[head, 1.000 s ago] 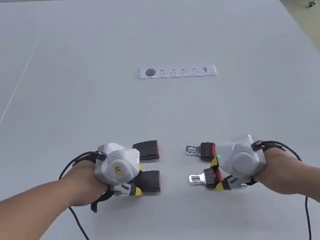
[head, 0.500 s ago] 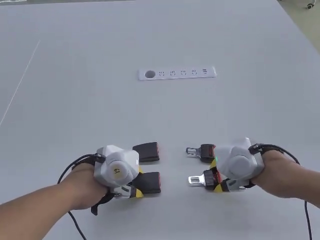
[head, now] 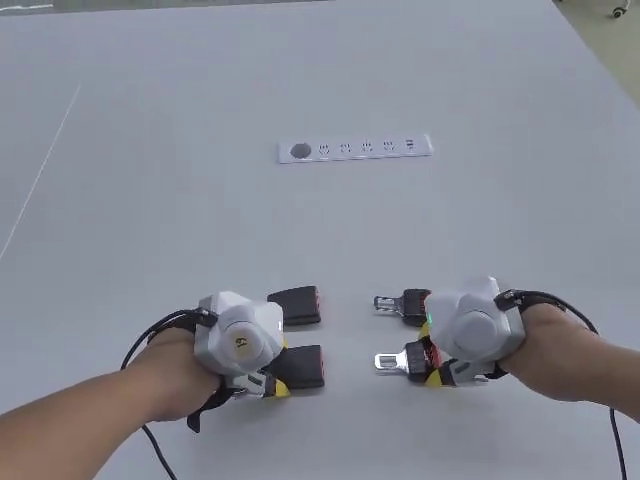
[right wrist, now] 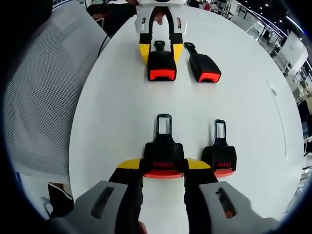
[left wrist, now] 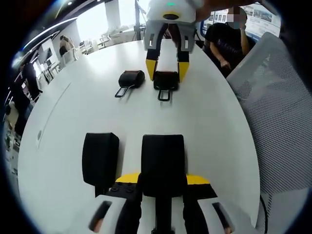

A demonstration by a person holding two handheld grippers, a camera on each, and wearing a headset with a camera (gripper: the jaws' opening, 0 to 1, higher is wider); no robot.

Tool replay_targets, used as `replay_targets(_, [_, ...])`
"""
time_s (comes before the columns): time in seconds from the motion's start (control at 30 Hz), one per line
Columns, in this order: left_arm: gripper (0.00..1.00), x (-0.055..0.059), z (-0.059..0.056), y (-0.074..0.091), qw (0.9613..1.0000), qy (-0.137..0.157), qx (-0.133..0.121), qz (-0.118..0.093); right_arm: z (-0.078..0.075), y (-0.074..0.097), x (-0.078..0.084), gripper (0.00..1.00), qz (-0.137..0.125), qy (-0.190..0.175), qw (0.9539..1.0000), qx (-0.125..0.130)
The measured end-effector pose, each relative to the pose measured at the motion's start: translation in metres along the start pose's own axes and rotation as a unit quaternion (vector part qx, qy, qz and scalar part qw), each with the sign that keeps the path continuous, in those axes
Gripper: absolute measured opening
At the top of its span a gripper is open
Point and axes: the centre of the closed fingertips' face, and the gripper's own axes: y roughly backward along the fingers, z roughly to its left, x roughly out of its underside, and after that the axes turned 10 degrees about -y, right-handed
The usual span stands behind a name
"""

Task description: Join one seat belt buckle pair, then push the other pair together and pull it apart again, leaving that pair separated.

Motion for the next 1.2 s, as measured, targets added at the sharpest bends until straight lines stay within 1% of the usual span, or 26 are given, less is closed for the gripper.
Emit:
replay_targets(0.37, [0.32, 0.000, -0.001, -0.001, 1.0000, -0.002, 0.002, 0.002, 0.009, -0.009, -0.022, 0.30, -0.017, -0.004, 0.9998, -0.002])
replay_targets(0.7, [0.32, 0.001, -0.001, -0.001, 0.9999, -0.003, 0.005, 0.009, 0.010, -0.018, -0.043, 0.30, -0.027, -0.007, 0.9996, 0.000])
replay_targets(0.8, [0.32, 0.001, -0.001, -0.001, 0.9999, -0.003, 0.005, 0.011, 0.012, -0.021, -0.050, 0.30, -0.030, -0.016, 0.9994, -0.005])
replay_targets(0.83, [0.32, 0.001, -0.001, -0.001, 0.9999, -0.003, 0.005, 0.011, 0.014, -0.021, -0.053, 0.30, -0.032, -0.014, 0.9994, -0.007])
replay_targets(0.93, [0.32, 0.001, 0.000, -0.001, 0.9999, -0.004, 0.005, 0.013, 0.016, -0.025, -0.056, 0.30, -0.027, -0.009, 0.9996, -0.007])
replay_targets(1.2, [0.32, 0.001, 0.000, 0.000, 0.9998, -0.010, 0.009, 0.015, 0.014, -0.028, -0.065, 0.30, -0.023, -0.003, 0.9997, -0.004])
